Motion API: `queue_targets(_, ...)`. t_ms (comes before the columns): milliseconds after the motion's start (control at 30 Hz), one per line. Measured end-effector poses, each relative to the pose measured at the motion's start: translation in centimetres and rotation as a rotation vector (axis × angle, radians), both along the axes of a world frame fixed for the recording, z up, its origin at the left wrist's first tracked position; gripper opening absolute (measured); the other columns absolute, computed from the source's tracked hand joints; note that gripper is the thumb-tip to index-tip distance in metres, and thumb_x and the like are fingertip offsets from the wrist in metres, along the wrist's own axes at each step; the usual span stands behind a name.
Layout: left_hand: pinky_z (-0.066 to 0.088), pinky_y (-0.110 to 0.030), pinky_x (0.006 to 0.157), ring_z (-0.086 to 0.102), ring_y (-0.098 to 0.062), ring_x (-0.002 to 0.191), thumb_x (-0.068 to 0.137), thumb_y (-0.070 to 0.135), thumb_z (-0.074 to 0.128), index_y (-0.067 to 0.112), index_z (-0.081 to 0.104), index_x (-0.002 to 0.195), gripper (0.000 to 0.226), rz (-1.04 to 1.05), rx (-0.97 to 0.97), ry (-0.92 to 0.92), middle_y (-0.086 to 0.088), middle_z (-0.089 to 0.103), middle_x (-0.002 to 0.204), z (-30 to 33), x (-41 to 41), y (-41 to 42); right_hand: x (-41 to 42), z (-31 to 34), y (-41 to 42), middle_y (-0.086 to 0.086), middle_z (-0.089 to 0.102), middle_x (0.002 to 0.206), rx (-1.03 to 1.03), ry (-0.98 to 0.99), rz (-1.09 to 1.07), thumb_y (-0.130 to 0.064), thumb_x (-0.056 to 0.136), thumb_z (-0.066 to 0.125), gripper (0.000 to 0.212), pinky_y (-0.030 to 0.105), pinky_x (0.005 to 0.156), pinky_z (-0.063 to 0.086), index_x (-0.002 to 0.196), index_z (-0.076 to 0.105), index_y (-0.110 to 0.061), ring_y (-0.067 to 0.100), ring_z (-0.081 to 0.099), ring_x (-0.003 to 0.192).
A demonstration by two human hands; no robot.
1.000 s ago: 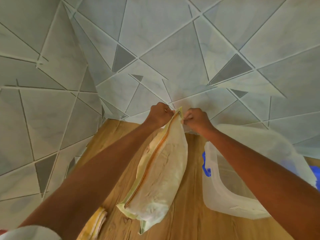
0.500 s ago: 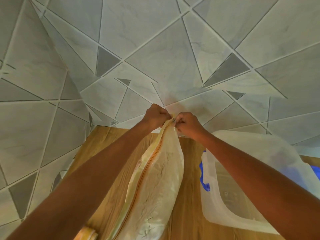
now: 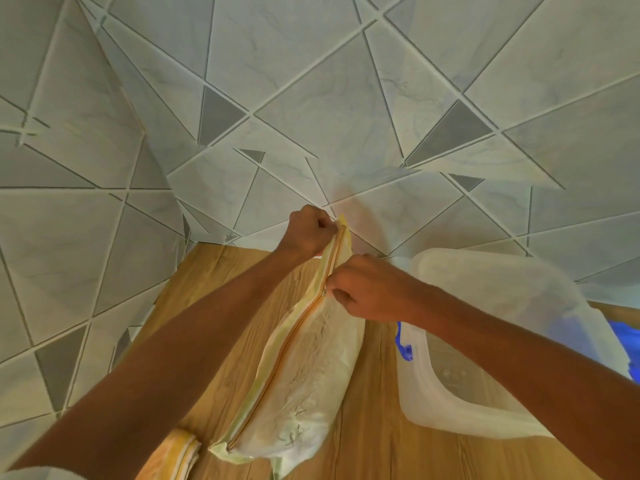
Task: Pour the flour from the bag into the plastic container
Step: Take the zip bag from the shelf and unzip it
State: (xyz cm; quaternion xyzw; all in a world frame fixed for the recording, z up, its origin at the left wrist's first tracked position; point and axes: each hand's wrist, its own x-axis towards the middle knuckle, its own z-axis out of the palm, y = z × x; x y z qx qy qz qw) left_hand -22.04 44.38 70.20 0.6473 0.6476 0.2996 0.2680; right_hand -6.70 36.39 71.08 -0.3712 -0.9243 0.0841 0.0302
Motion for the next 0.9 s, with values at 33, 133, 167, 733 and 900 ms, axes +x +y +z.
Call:
queue_targets(33, 0.059, -0.030, 0.061, 0.063, -0.015, 0.052, 0.089, 0.027, 0.073, 0.000, 0.069, 0.069, 0.034, -0.027, -0.033, 0.024, -0.008, 0.066, 0.059, 0.2, -0.3, -0.9, 0.3, 0.0, 0.1, 0.004, 0.073, 0.081, -0.010, 0.035, -0.037, -0.024, 0.089, 0.046, 0.028, 0.040, 0.070, 0.057, 0.089, 0.073, -0.018, 0.023, 0.067, 0.072)
queue_targets(133, 0.051, -0.026, 0.054, 0.059, -0.015, 0.045, 0.086, 0.035, 0.075, 0.009, 0.065, 0.062, 0.037, -0.149, -0.250, 0.137, -0.004, 0.063, 0.052, 0.9, -1.4, -4.0, 0.9, 0.1, -0.1, 0.009, 0.063, 0.061, -0.006, 0.105, -0.059, -0.022, 0.087, 0.045, 0.030, 0.042, 0.059, 0.054, 0.072, 0.068, -0.012, 0.025, 0.057, 0.055)
queue_targets(167, 0.049, -0.025, 0.050, 0.057, -0.017, 0.045, 0.087, 0.031, 0.075, 0.011, 0.061, 0.058, 0.037, -0.188, -0.319, 0.112, -0.002, 0.060, 0.047, 0.9, -1.8, -4.7, 0.9, 0.1, -0.5, 0.007, 0.055, 0.055, -0.002, 0.121, -0.058, -0.021, 0.087, 0.046, 0.028, 0.044, 0.057, 0.052, 0.067, 0.063, -0.011, 0.025, 0.053, 0.052)
queue_targets(733, 0.044, -0.028, 0.071, 0.061, -0.023, 0.090, 0.094, 0.025, 0.071, 0.004, 0.071, 0.094, 0.021, 0.149, -0.011, 0.165, -0.012, 0.066, 0.100, 0.5, -7.3, -4.8, -5.0, -0.4, -14.5, 0.007, 0.039, 0.048, -0.158, 0.358, 0.312, -0.001, 0.087, 0.055, 0.031, 0.028, 0.052, 0.031, 0.057, 0.049, -0.003, 0.021, 0.032, 0.047)
queue_targets(900, 0.043, -0.022, 0.060, 0.066, -0.026, 0.093, 0.092, 0.029, 0.072, 0.009, 0.066, 0.091, 0.021, 0.133, -0.078, 0.145, -0.011, 0.067, 0.099, -0.1, -7.4, -7.3, -6.3, -1.3, -16.3, 0.007, 0.038, 0.049, -0.177, 0.352, 0.362, -0.002, 0.089, 0.053, 0.034, 0.031, 0.052, 0.028, 0.057, 0.043, -0.008, 0.021, 0.033, 0.047)
